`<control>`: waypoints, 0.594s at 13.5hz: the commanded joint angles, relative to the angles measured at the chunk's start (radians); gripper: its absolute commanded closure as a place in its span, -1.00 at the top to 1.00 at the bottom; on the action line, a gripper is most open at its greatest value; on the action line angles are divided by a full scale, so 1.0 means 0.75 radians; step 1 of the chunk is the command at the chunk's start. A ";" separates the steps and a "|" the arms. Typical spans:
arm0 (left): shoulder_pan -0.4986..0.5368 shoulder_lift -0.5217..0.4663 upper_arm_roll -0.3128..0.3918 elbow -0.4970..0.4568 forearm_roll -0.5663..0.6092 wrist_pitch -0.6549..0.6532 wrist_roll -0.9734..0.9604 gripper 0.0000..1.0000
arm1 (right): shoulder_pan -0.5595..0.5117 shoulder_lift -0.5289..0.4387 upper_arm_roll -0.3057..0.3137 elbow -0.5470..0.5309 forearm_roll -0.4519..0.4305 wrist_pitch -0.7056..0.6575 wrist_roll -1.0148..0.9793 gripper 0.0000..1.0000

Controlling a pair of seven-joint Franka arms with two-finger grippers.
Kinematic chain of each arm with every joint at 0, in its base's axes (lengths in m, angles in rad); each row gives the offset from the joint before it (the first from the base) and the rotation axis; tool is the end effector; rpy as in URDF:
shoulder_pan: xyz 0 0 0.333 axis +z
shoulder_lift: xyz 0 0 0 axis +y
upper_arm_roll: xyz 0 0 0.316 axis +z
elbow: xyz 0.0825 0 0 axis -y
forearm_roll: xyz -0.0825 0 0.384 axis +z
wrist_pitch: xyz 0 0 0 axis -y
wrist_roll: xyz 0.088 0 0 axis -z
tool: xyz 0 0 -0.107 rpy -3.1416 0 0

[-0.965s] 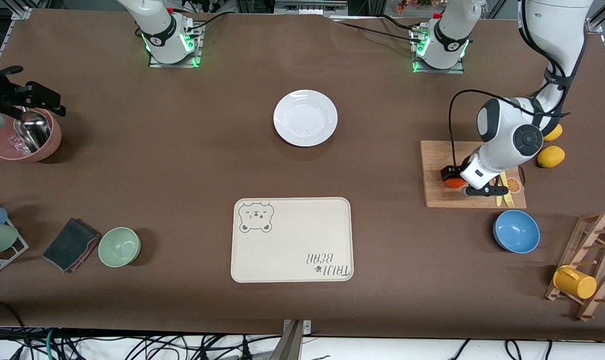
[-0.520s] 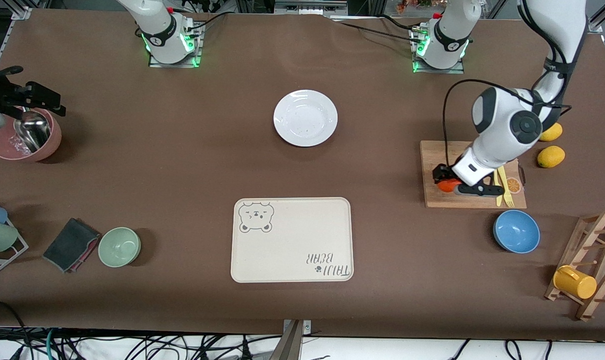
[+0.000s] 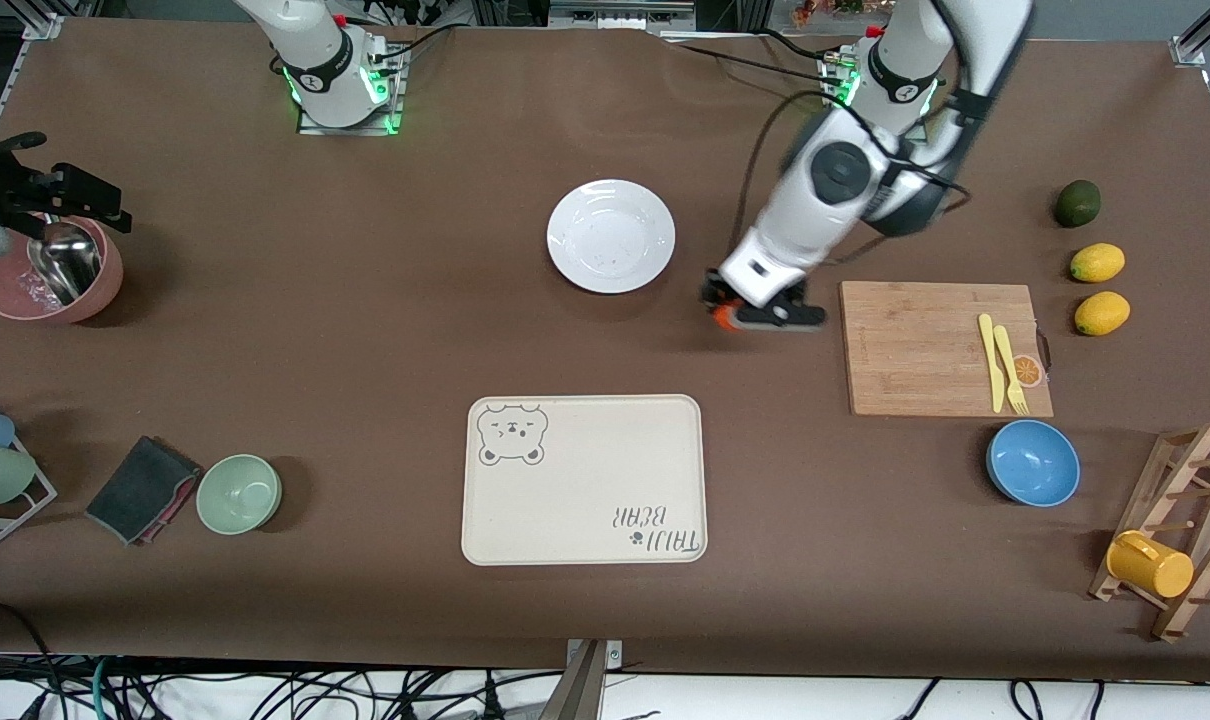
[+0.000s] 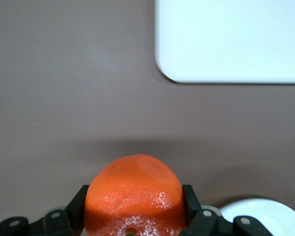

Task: Place orange and plate with both arms
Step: 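Carry the orange with the left gripper onto the white plate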

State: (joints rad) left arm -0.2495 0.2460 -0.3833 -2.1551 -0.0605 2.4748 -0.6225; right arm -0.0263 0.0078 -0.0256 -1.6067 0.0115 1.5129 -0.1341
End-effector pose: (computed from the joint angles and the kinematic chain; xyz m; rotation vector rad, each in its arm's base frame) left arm 0.4642 -0.3363 0.3014 2.9827 0.0749 -0.0061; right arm 0.5482 -0.0271 0.5986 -3.1144 -0.1282 0.1562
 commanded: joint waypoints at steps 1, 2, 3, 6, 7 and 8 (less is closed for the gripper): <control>-0.127 0.038 -0.039 0.049 -0.011 -0.009 -0.180 -0.97 | -0.004 -0.008 -0.001 -0.001 0.005 0.002 -0.016 1.00; -0.194 0.052 -0.039 0.051 -0.011 -0.009 -0.201 -0.96 | -0.002 -0.006 0.001 -0.001 0.005 0.002 -0.016 1.00; -0.258 0.081 -0.039 0.053 -0.011 -0.007 -0.219 -0.96 | -0.002 -0.008 0.001 -0.001 0.005 -0.002 -0.016 1.00; -0.399 0.203 -0.033 0.112 0.068 0.008 -0.345 -0.93 | -0.002 -0.008 0.001 -0.001 0.007 -0.005 -0.016 1.00; -0.440 0.273 -0.029 0.155 0.119 0.008 -0.443 -0.80 | -0.004 -0.006 -0.001 -0.001 0.007 -0.005 -0.016 1.00; -0.467 0.326 -0.025 0.194 0.180 0.008 -0.537 -0.79 | -0.004 -0.006 -0.001 -0.001 0.007 -0.005 -0.016 1.00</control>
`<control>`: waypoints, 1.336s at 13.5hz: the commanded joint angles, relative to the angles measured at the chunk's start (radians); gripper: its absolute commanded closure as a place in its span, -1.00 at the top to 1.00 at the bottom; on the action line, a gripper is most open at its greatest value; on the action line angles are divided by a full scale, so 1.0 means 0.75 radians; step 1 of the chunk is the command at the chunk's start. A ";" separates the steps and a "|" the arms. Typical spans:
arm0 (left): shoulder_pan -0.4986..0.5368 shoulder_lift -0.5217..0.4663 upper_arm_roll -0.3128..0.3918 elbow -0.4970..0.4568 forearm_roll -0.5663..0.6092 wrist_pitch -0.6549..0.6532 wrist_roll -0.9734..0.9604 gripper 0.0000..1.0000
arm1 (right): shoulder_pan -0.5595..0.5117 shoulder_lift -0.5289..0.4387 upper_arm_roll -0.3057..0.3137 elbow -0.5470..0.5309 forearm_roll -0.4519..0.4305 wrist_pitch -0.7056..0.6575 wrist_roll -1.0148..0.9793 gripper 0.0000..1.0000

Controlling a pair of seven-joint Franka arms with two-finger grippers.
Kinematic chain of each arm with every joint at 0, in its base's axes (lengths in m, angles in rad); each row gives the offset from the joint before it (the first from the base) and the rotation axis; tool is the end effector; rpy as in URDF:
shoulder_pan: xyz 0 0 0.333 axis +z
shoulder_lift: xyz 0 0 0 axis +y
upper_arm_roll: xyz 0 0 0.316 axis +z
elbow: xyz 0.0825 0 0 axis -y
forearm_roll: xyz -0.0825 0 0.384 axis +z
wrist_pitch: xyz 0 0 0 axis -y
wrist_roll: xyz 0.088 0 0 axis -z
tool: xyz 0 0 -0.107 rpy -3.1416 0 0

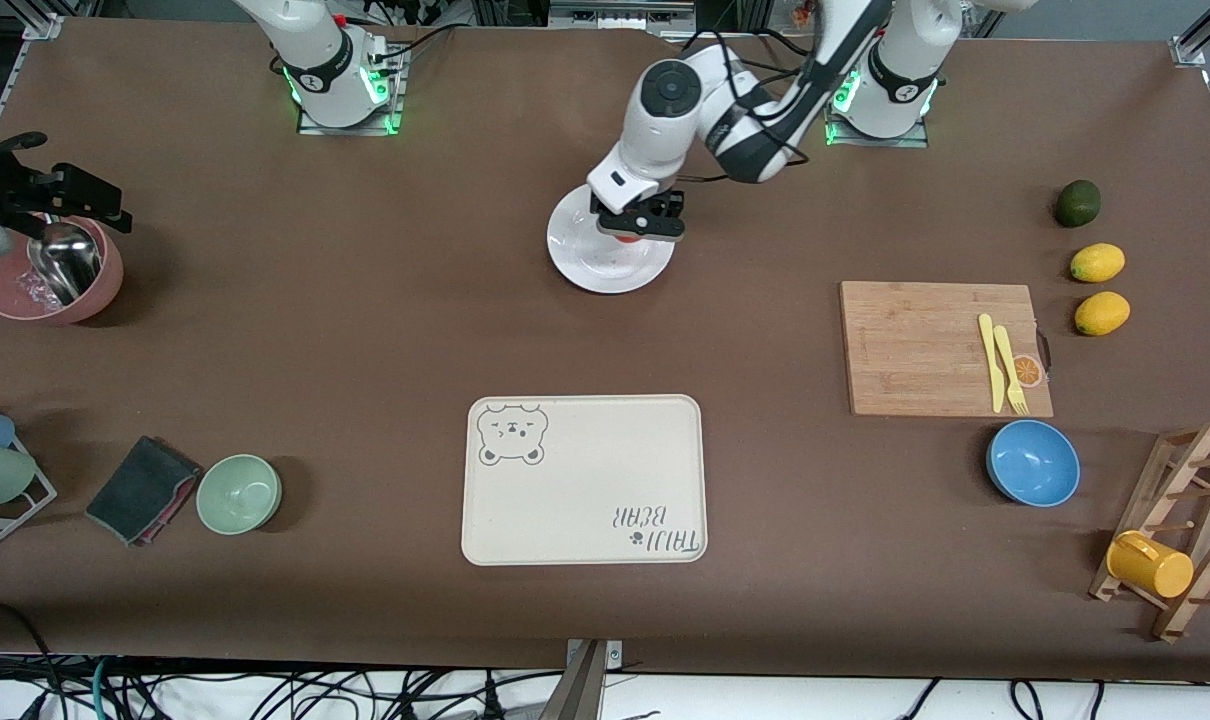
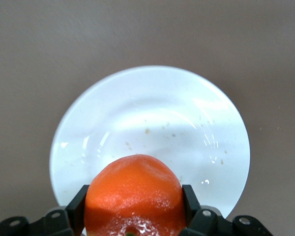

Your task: Place orange and plate with both arms

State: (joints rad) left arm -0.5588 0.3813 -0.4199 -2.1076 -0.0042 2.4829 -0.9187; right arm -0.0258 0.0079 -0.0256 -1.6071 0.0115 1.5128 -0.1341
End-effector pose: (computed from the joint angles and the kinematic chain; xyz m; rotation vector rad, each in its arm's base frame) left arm 0.3282 -0.4820 0.2517 3.0254 -0.0421 -0.1673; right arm 0.5482 -0.0269 0.5984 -3.1143 -0.1290 0.1571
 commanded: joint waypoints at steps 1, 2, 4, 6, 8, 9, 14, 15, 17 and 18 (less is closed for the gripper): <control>-0.057 0.180 0.024 0.159 0.171 -0.005 -0.198 -0.79 | -0.004 -0.006 -0.001 -0.001 0.007 -0.005 -0.016 1.00; -0.059 0.191 0.028 0.161 0.193 -0.005 -0.209 -0.79 | -0.004 -0.008 0.001 -0.001 0.005 -0.005 -0.016 1.00; -0.059 0.209 0.032 0.163 0.194 -0.011 -0.211 -0.70 | -0.002 -0.008 0.001 -0.001 0.007 -0.007 -0.016 1.00; -0.059 0.226 0.034 0.161 0.194 -0.011 -0.211 0.34 | -0.002 -0.008 0.001 -0.001 0.007 -0.011 -0.016 1.00; -0.059 0.216 0.036 0.153 0.196 -0.030 -0.211 1.00 | -0.002 -0.008 0.006 0.001 0.007 -0.013 -0.005 1.00; -0.059 0.201 0.036 0.155 0.196 -0.062 -0.211 1.00 | -0.002 -0.008 0.006 0.001 0.007 -0.013 0.001 1.00; 0.088 -0.023 0.030 0.155 0.190 -0.248 -0.205 1.00 | 0.002 -0.008 0.010 0.001 0.001 -0.013 -0.011 1.00; 0.151 -0.078 0.030 0.157 0.190 -0.303 -0.195 1.00 | 0.012 -0.008 0.012 0.001 -0.005 -0.013 -0.007 1.00; 0.272 -0.154 0.028 0.161 0.190 -0.339 -0.146 1.00 | 0.022 -0.008 0.020 -0.003 -0.005 -0.023 0.001 1.00; 0.331 -0.179 0.030 0.163 0.184 -0.353 -0.091 1.00 | 0.020 0.012 0.018 -0.001 0.005 -0.053 -0.003 1.00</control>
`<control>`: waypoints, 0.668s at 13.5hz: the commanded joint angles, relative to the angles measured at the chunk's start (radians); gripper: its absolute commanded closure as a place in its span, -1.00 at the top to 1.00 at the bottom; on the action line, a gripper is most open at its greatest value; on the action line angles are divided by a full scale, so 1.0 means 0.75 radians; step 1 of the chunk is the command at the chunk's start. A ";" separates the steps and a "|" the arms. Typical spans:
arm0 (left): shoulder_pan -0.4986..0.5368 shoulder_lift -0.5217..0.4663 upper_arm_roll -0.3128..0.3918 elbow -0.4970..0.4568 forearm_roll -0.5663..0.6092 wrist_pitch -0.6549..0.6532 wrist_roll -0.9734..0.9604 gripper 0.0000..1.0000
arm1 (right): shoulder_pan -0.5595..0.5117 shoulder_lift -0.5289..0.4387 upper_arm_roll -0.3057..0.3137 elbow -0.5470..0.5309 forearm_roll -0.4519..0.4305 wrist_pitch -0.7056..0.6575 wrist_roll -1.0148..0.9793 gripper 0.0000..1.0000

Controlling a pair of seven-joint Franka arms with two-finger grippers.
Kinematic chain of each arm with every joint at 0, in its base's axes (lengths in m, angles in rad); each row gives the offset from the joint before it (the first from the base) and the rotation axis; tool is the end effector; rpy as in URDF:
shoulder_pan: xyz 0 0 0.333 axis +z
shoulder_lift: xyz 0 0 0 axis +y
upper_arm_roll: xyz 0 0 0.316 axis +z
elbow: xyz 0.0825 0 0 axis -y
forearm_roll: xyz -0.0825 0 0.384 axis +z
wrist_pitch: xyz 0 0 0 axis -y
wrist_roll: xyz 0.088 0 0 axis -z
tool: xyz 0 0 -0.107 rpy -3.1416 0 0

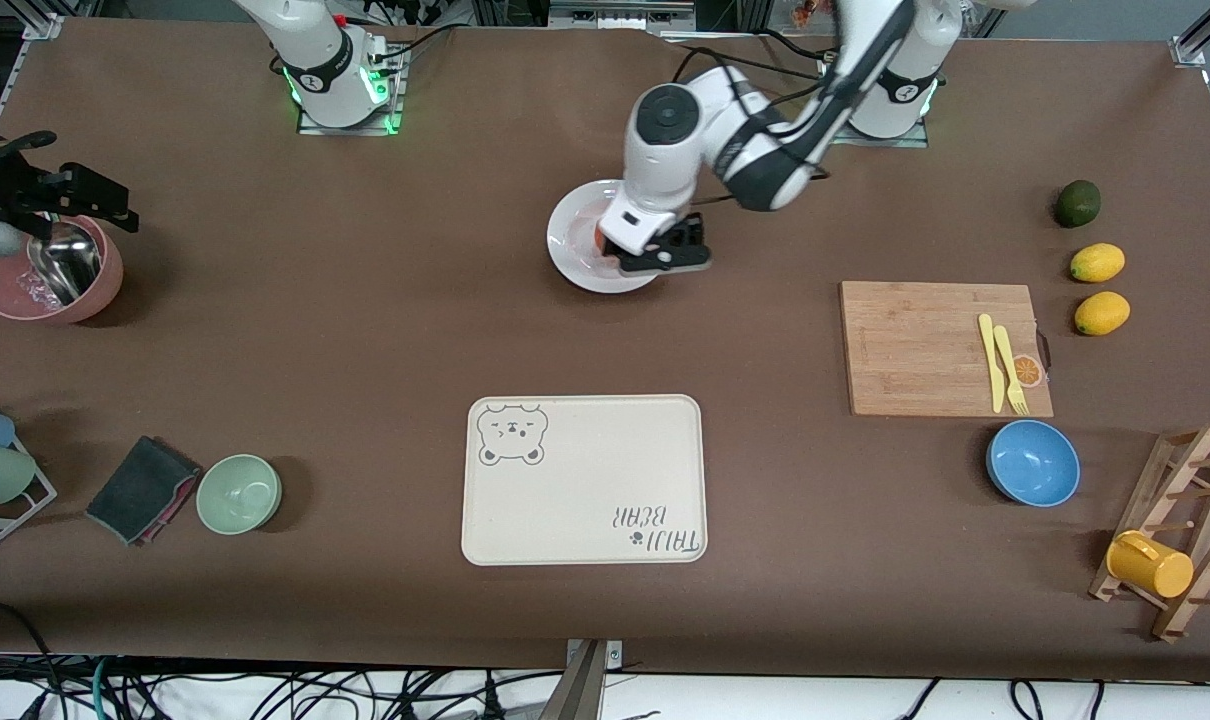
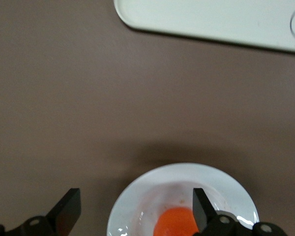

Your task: Place orange and plate with both arms

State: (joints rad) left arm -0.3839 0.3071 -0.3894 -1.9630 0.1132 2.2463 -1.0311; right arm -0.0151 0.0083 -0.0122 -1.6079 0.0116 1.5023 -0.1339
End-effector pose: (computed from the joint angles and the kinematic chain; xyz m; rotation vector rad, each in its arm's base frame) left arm 0.4432 -0.4147 0.3291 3.1070 0.3172 -0.0305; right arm 0.5476 -0.0136 0.5970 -3.1116 -0.1662 0.1756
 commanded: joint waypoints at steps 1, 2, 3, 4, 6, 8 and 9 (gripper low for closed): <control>0.163 -0.104 -0.009 -0.031 0.025 -0.048 0.133 1.00 | 0.010 0.034 0.004 0.000 0.001 -0.084 -0.004 1.00; 0.227 -0.123 -0.009 -0.031 0.021 -0.058 0.229 1.00 | 0.026 0.036 0.016 -0.002 -0.009 -0.099 0.007 1.00; 0.294 -0.143 -0.009 -0.033 0.021 -0.070 0.306 1.00 | 0.042 0.060 0.020 0.004 0.011 -0.095 0.005 1.00; 0.364 -0.156 -0.006 -0.033 0.021 -0.080 0.360 1.00 | 0.049 0.091 0.028 0.004 0.052 -0.095 -0.003 1.00; 0.464 -0.174 0.034 -0.033 0.023 -0.083 0.484 1.00 | 0.100 0.136 0.055 0.004 0.193 -0.095 -0.016 1.00; 0.520 -0.211 0.116 -0.035 0.017 -0.089 0.626 1.00 | 0.183 0.220 0.071 0.009 0.226 -0.101 -0.010 1.00; 0.528 -0.227 0.153 -0.033 0.001 -0.119 0.669 1.00 | 0.238 0.265 0.073 0.017 0.250 -0.087 -0.004 1.00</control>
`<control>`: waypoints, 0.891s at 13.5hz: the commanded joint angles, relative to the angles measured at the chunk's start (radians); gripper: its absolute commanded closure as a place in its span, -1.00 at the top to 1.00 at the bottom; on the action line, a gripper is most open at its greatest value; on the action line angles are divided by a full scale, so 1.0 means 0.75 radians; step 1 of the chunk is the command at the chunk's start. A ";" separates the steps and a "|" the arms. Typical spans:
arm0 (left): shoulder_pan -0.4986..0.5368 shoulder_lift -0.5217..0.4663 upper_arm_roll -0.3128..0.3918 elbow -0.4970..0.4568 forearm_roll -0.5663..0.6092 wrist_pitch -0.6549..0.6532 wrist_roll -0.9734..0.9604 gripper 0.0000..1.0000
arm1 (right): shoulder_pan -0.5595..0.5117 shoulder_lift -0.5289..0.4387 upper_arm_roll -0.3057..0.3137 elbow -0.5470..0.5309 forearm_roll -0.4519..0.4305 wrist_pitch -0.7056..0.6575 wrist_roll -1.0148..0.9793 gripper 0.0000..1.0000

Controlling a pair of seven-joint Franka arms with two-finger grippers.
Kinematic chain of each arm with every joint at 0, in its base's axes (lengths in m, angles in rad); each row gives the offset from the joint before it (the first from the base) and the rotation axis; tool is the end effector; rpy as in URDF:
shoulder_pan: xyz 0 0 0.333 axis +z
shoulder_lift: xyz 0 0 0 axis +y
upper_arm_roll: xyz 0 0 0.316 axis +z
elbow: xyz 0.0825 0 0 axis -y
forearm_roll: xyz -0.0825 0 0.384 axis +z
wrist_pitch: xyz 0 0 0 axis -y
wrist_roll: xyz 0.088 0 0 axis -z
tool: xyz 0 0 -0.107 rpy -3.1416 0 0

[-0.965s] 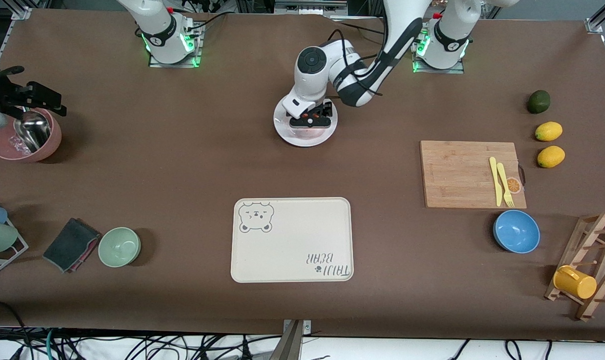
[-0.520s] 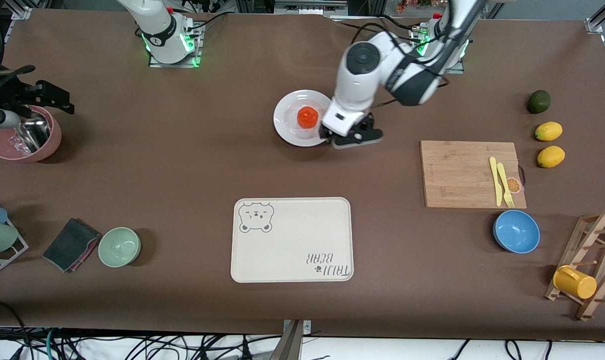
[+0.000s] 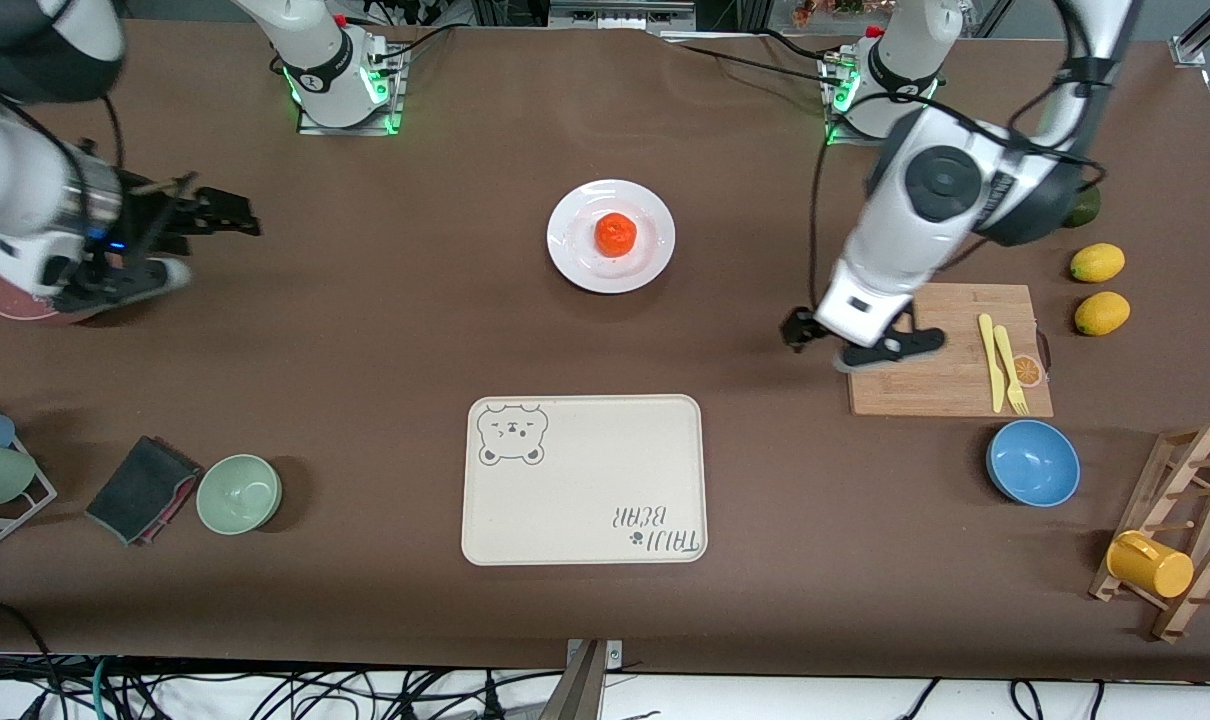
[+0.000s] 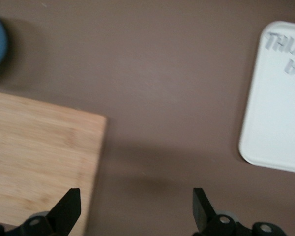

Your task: Place orange and plate with both arms

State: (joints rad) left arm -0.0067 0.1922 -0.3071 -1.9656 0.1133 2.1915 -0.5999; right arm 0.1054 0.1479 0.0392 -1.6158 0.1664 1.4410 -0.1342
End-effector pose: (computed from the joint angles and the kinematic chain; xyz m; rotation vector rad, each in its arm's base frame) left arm 0.5719 -0.1749 0.3846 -3.1072 -0.3569 -0.0868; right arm 0.5621 0.1002 0.5131 -2.9049 -0.4005 0.4785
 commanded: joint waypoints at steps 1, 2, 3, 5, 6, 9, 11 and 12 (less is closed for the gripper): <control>0.037 -0.088 0.088 -0.028 -0.014 -0.064 0.147 1.00 | 0.103 0.119 0.005 0.041 0.099 -0.001 0.003 1.00; 0.066 -0.105 0.111 -0.028 -0.026 -0.081 0.212 1.00 | 0.107 0.156 0.005 0.042 0.201 0.005 -0.017 1.00; 0.095 -0.117 0.123 -0.022 -0.028 -0.109 0.263 1.00 | 0.105 0.197 0.007 0.037 0.278 -0.001 -0.019 1.00; 0.138 -0.125 0.142 0.013 -0.032 -0.195 0.317 1.00 | 0.115 0.279 0.009 0.037 0.416 0.052 -0.026 1.00; 0.164 -0.134 0.144 0.039 -0.034 -0.242 0.343 1.00 | 0.117 0.322 0.009 0.033 0.489 0.071 -0.060 1.00; 0.246 -0.144 0.164 0.036 -0.197 -0.267 0.521 1.00 | 0.129 0.428 0.011 -0.034 0.673 0.109 -0.346 1.00; 0.248 -0.148 0.174 0.042 -0.241 -0.275 0.554 1.00 | 0.132 0.427 0.011 -0.236 0.835 0.266 -0.524 1.00; 0.248 -0.172 0.174 0.058 -0.239 -0.348 0.550 1.00 | 0.134 0.425 0.052 -0.336 0.896 0.383 -0.622 1.00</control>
State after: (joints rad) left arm 0.1773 0.0929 -0.1734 -1.9412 -0.0388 1.9974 -0.2149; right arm 0.2029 0.4931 0.0508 -1.7254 0.7560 1.6120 -0.4779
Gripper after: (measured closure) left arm 0.000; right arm 0.000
